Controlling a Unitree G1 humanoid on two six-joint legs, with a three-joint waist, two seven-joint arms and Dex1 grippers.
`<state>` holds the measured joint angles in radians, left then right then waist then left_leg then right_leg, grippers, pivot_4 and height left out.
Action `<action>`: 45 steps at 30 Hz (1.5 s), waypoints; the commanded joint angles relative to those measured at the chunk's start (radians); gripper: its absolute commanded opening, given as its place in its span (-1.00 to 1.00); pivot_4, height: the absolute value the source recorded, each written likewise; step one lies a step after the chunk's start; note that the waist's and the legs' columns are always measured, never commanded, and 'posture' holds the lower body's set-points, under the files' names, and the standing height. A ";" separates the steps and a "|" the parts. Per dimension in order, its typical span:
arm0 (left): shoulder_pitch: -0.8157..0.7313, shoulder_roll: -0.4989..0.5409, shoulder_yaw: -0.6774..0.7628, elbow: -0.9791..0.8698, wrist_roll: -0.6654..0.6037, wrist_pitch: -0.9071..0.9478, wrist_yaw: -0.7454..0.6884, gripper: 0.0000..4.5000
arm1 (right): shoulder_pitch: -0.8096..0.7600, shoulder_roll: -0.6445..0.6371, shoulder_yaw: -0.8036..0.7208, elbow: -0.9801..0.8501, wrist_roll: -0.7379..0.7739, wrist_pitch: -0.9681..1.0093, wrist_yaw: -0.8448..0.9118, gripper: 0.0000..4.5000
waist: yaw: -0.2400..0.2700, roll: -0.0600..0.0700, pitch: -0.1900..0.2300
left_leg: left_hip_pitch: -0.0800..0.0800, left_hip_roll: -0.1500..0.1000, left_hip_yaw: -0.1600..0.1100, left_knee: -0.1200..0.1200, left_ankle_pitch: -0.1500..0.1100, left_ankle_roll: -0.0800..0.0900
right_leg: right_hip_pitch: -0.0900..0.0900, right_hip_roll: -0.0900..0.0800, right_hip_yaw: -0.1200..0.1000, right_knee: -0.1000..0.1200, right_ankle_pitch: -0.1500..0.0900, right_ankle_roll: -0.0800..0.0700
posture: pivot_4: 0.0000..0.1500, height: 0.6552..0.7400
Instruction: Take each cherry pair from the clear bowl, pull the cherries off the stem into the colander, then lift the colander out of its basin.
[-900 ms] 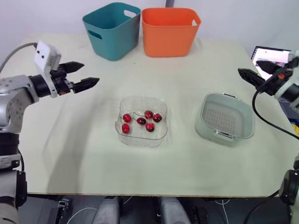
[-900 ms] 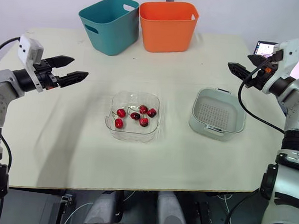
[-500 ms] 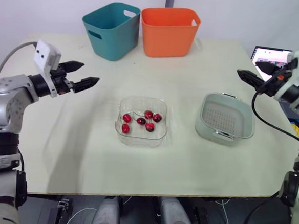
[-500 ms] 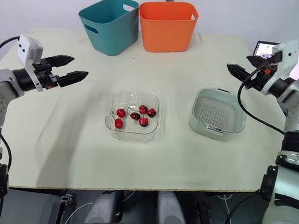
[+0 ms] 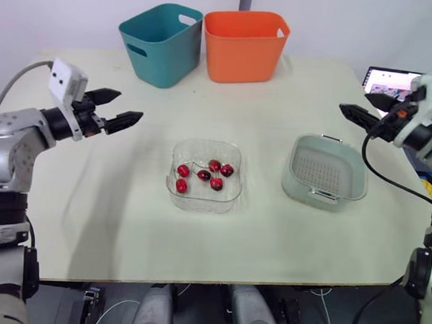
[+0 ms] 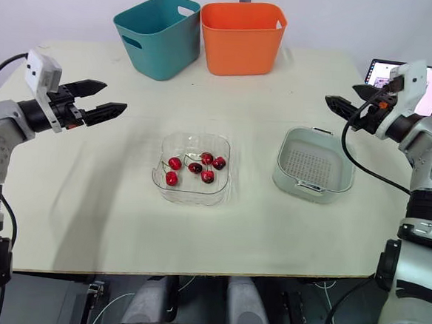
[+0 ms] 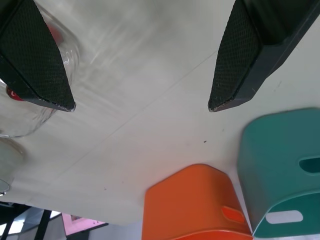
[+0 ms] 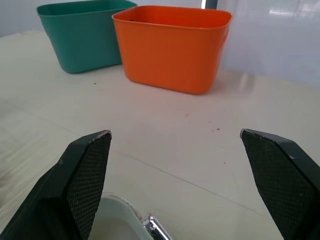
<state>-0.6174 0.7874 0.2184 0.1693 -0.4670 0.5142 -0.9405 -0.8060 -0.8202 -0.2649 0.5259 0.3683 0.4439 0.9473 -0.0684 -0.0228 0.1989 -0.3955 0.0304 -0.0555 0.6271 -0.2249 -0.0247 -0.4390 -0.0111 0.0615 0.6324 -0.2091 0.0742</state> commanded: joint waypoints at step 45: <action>0.156 0.196 -0.038 -0.422 -0.212 0.236 -0.243 1.00 | -0.416 0.280 0.955 -0.418 -0.174 0.657 0.109 0.40 | -0.001 0.001 0.000 | -0.013 0.000 -0.001 0.004 0.000 0.000 | -0.019 0.000 -0.001 0.014 -0.002 -0.003 | 1.00 1.00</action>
<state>-0.4442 0.9795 0.1709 -0.2216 -0.6606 0.7417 -1.1924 -1.1893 -0.5412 0.6794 0.1168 0.2270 1.1303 1.0575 -0.0693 -0.0222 0.1992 -0.4081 0.0307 -0.0565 0.6316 -0.2248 -0.0248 -0.4579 -0.0109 0.0603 0.6464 -0.2108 0.0712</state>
